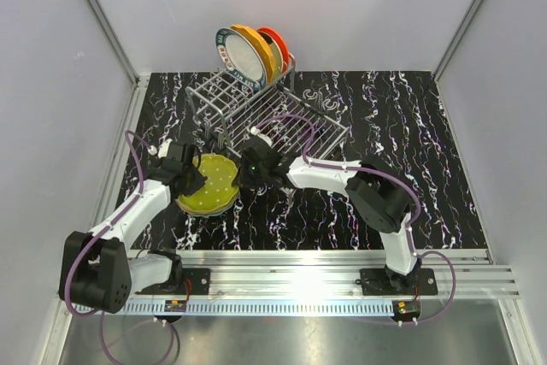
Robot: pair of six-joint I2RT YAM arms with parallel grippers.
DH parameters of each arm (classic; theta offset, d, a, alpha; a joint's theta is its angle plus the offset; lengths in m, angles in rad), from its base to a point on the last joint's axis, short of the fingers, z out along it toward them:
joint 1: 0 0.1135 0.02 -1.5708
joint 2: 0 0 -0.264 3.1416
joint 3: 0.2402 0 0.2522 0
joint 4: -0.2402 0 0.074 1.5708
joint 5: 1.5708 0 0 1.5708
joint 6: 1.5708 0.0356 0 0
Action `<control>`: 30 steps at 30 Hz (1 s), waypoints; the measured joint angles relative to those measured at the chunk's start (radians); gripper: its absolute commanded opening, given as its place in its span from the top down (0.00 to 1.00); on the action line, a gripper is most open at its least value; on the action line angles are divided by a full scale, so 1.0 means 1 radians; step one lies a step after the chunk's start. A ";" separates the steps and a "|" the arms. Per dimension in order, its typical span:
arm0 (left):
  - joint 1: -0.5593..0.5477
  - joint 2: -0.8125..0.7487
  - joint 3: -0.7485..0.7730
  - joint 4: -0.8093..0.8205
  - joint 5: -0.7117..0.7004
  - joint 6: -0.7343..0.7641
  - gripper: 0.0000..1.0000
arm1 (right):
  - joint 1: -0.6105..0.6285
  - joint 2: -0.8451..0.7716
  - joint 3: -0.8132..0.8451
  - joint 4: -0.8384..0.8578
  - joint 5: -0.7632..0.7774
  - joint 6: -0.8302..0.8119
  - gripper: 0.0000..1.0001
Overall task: Load the plates into the dish rack
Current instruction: Grab a plate with the right arm
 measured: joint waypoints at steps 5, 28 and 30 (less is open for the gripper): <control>-0.001 -0.002 0.000 0.002 0.021 0.002 0.80 | -0.004 0.003 -0.002 0.005 -0.009 0.021 0.93; 0.019 -0.104 0.093 -0.188 0.023 0.082 0.27 | -0.003 -0.043 0.057 -0.146 0.084 -0.045 1.00; 0.026 -0.092 0.094 -0.195 0.023 0.083 0.30 | -0.002 -0.061 0.057 -0.169 0.101 -0.056 1.00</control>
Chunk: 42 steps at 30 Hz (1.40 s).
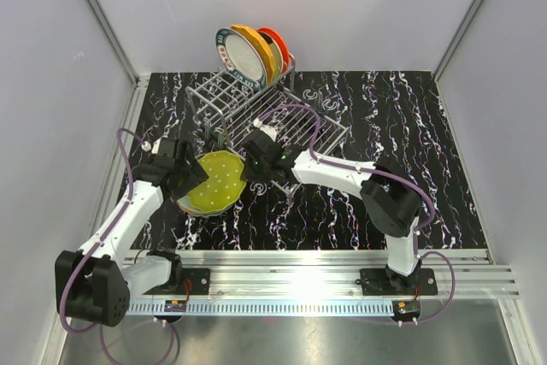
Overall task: Load the plates into the dish rack
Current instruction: Grab a plate with the right arm
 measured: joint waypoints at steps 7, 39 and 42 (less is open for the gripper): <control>0.026 0.050 0.013 -0.029 -0.007 0.006 0.35 | 0.001 -0.050 0.000 -0.054 0.048 -0.036 1.00; 0.045 0.146 -0.056 0.102 0.021 0.010 0.99 | -0.040 -0.076 -0.092 0.022 -0.005 -0.005 0.68; 0.045 0.146 -0.057 0.106 0.024 0.011 1.00 | -0.047 -0.076 -0.101 0.048 -0.021 0.011 0.63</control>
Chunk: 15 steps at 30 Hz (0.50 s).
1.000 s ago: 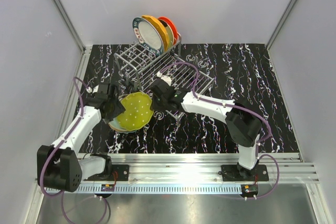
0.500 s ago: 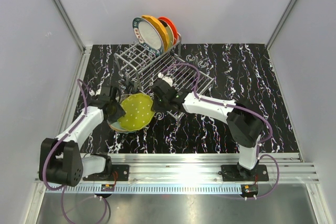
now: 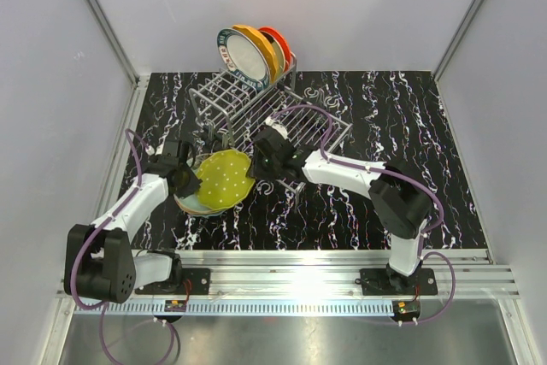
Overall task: Load the plates into the dish rack
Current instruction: Grab a plate with the right arm
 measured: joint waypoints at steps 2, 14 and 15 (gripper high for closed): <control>0.000 0.000 0.000 0.003 0.000 0.002 1.00 | -0.002 0.000 -0.010 0.018 -0.011 0.013 0.61; 0.001 0.000 -0.003 0.009 0.001 0.005 1.00 | -0.008 0.004 -0.024 0.049 -0.047 0.066 0.52; 0.001 0.000 -0.003 0.010 0.001 0.005 1.00 | -0.008 0.008 -0.022 0.047 -0.048 0.068 0.51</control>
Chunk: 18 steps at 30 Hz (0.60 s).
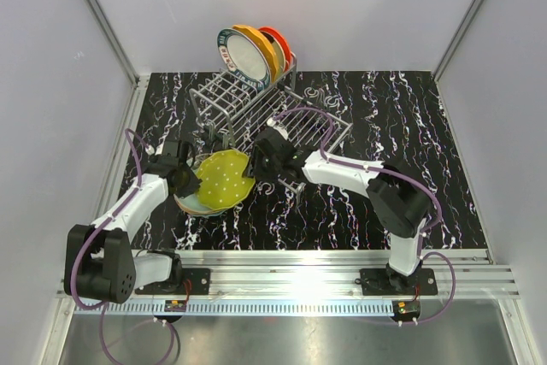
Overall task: Load the plates into the dish rack
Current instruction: Grab a plate with the right arm
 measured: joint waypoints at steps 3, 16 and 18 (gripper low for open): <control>0.000 0.000 0.000 0.002 0.000 0.002 1.00 | 0.001 0.024 0.023 -0.022 -0.013 0.002 0.48; 0.002 0.000 -0.005 0.009 0.002 0.002 1.00 | 0.013 0.066 0.026 0.040 -0.056 0.059 0.43; 0.003 -0.001 -0.006 0.011 0.003 0.002 1.00 | 0.013 0.066 0.016 0.060 -0.060 0.074 0.45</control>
